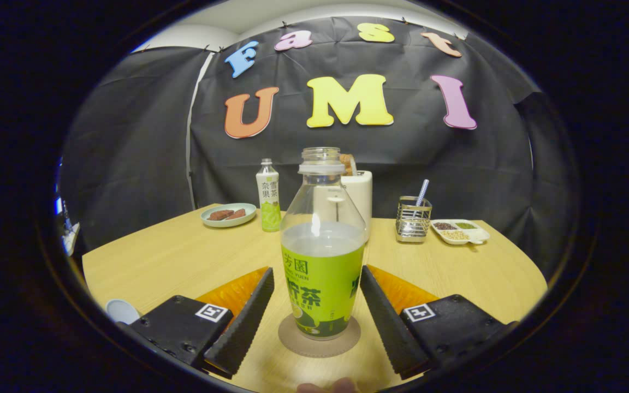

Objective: Take the bottle from table, then pour the juice into the cup, finally place the bottle on the coaster

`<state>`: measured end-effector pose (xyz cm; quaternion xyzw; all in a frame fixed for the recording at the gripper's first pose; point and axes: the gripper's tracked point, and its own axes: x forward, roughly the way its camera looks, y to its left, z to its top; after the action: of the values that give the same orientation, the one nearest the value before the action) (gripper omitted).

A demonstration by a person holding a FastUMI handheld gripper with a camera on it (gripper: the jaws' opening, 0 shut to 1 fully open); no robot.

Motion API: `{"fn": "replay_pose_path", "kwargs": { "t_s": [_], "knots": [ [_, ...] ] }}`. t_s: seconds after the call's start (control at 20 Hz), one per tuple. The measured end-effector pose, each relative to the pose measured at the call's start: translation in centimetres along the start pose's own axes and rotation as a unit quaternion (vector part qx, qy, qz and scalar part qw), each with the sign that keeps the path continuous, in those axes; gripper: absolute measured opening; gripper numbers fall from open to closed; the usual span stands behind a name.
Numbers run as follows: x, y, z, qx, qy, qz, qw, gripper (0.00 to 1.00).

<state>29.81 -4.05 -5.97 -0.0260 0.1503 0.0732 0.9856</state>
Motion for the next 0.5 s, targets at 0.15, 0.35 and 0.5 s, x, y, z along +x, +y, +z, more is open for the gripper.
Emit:
{"fn": "replay_pose_path", "kwargs": {
  "t_s": [0.15,0.35,0.5],
  "knots": [
    [-0.4,-0.1,-0.2,0.006,0.005,-0.002,1.000,1.00],
    [-3.2,0.0,0.4,0.029,-0.010,-0.010,0.999,1.00],
    [-7.2,0.1,1.8,0.027,-0.039,-0.029,0.998,1.00]
  ]
}}
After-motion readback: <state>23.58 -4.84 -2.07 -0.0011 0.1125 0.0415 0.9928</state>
